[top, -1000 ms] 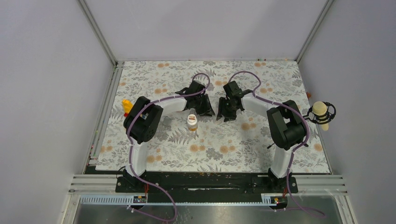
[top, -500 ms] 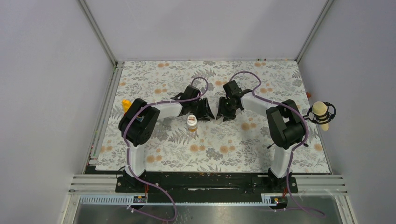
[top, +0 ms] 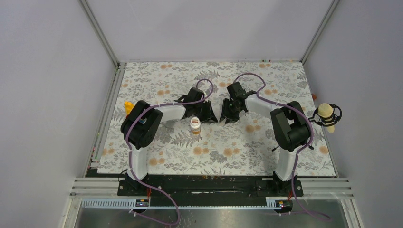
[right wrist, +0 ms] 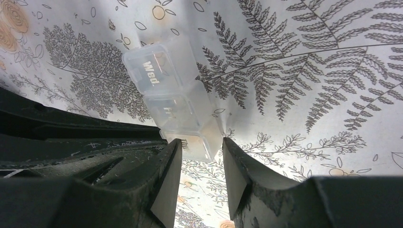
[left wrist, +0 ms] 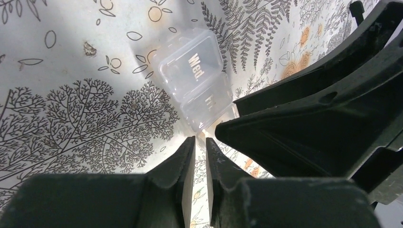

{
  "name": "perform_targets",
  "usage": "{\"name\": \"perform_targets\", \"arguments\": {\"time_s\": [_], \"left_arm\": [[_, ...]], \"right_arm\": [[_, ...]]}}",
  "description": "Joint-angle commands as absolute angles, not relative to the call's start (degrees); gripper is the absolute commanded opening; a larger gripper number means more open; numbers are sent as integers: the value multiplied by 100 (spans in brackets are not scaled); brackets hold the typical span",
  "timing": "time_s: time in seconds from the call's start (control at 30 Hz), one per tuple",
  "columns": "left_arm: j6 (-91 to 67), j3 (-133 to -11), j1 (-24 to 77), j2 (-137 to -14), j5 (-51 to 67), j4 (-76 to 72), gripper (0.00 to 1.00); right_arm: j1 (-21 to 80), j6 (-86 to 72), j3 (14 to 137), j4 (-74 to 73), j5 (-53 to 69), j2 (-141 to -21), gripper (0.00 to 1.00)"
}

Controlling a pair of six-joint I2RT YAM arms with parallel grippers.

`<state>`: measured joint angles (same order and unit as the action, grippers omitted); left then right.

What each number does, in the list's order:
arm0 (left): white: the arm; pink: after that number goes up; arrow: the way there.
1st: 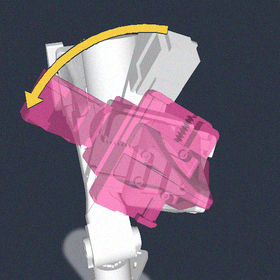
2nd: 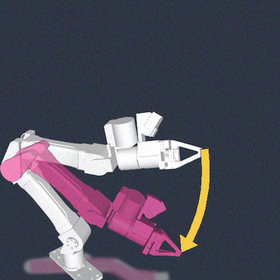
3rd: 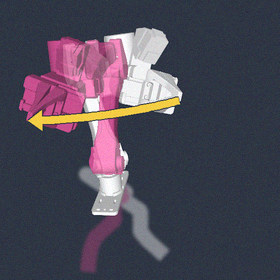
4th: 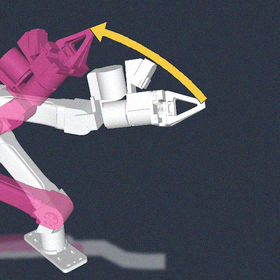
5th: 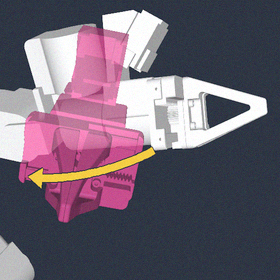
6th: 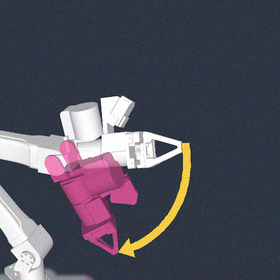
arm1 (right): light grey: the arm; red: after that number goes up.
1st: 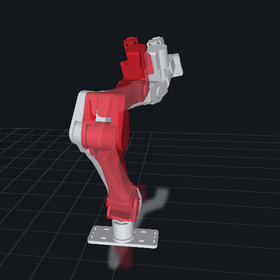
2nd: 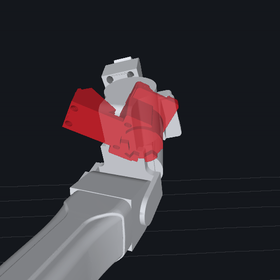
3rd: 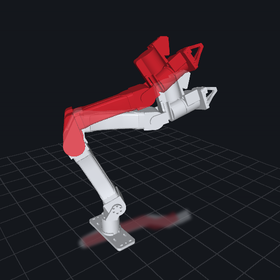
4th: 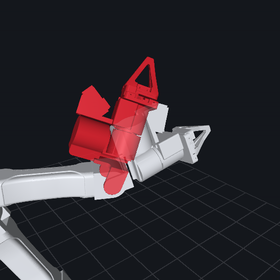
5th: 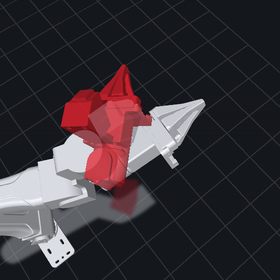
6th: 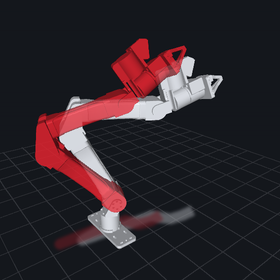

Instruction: Sort the pills into containers

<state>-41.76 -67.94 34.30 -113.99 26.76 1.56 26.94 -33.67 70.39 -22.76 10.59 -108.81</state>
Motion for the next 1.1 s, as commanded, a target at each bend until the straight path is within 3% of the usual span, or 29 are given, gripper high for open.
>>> {"name": "perform_targets", "arguments": {"time_s": [0.0, 0.37, 0.7, 0.93, 1.07], "left_arm": [[-3761, -6862, 3546, -11367, 2629, 311, 12], [-3548, -7006, 3712, -11623, 2251, 780, 0], [-3238, -7401, 3917, -12017, 1879, 1532, 0], [-3651, -7465, 3775, -11546, 2103, 1212, 0], [-3870, -7592, 3602, -11120, 2030, 1077, 13]], "right_arm": [[2683, -3391, 6917, -2438, 853, -11214, 42], [2597, -3458, 6747, -2103, 1627, -11246, 29], [2593, -3572, 6686, -2014, 1576, -11212, 30], [2592, -3508, 6961, -2251, 1375, -10983, 35], [2593, -3472, 7157, -2388, 1196, -10780, 41]]}}
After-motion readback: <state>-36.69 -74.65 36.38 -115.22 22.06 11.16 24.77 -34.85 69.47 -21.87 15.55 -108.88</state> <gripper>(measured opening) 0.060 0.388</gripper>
